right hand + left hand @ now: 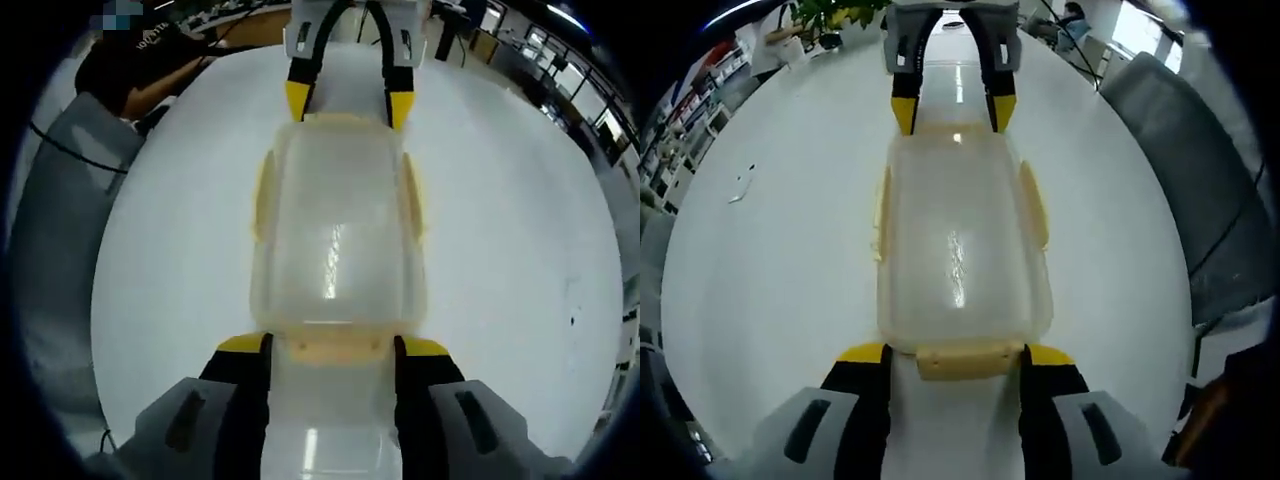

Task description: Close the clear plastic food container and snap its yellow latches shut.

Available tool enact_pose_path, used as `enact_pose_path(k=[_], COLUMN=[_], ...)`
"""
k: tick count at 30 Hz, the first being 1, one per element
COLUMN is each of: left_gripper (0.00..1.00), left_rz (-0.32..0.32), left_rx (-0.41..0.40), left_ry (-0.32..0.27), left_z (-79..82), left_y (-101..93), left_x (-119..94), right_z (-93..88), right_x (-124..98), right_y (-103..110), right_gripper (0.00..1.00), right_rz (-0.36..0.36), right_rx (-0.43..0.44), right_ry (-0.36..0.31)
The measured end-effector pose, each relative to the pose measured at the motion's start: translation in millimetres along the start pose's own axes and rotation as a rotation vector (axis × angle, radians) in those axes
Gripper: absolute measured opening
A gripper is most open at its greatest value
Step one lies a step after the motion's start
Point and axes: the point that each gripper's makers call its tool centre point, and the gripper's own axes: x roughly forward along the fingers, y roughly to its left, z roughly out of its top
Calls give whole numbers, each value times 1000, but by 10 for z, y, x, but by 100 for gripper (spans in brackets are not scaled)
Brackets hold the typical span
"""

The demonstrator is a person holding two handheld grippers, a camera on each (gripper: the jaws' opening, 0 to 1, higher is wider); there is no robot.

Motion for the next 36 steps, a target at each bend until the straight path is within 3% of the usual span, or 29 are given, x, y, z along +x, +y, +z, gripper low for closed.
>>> enact_pose_path(k=[10,13,15,30,36], left_gripper=[45,41,33,34,34], left_rz=[6,10,11,14,16], left_rx=[-12,-27,-48,-55,-59], left_ry=[6,20,38,44,44], left_z=[32,13,-21,-45,-55], left_y=[-40,-28,-24,13,27], left_x=[-11,-8,-22,26,46], right_z=[-16,-28,-37,-27,-30], right_x=[3,3,-2,37,38], right_y=[-19,-30,-41,5,35], right_gripper=[40,38,38,36,35], right_rz=[-2,-8,-15,-27,-23], right_rx=[3,14,41,47,56], right_ry=[18,22,29,40,12])
